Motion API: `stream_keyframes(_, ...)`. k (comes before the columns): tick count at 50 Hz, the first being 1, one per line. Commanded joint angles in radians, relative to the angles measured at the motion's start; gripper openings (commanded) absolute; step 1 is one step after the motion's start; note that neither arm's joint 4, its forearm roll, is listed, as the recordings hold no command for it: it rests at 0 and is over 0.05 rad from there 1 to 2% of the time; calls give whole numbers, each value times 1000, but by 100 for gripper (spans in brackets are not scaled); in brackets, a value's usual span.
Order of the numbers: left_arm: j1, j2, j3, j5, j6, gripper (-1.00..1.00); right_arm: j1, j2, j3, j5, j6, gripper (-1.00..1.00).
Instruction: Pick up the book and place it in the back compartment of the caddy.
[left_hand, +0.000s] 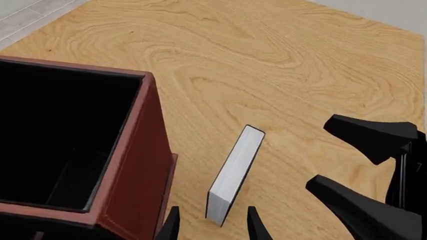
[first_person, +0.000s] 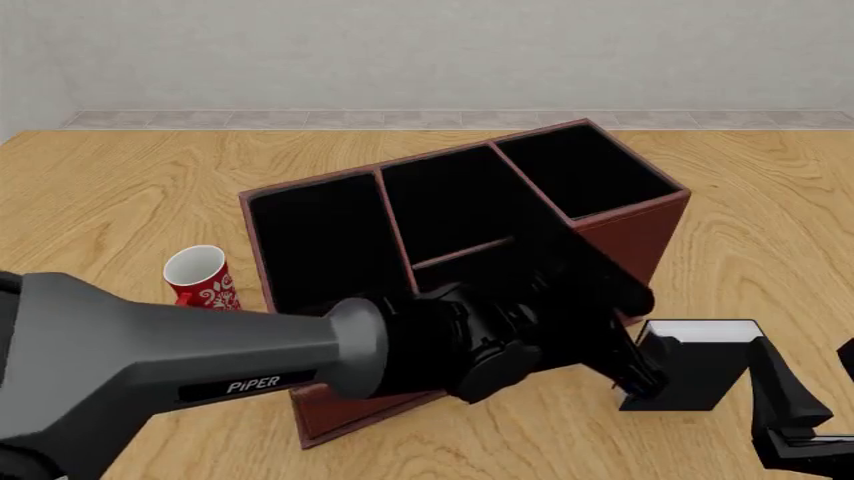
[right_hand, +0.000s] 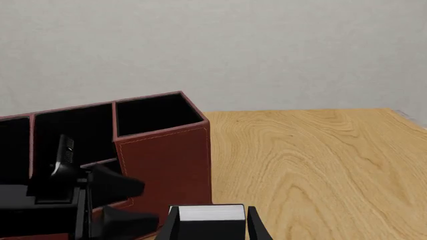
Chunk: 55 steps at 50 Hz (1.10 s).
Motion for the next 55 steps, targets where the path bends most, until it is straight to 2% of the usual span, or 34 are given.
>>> stream_keyframes(1,4,31,-36,18,10,100,0,-4,0,2,-2,100)
stream_keyframes(10,-6,69,-57,26,34,100,0,9,0,-8,3,100)
stream_keyframes(55,-2,152,-121,25,22,100,1,3,0,-3,0,100)
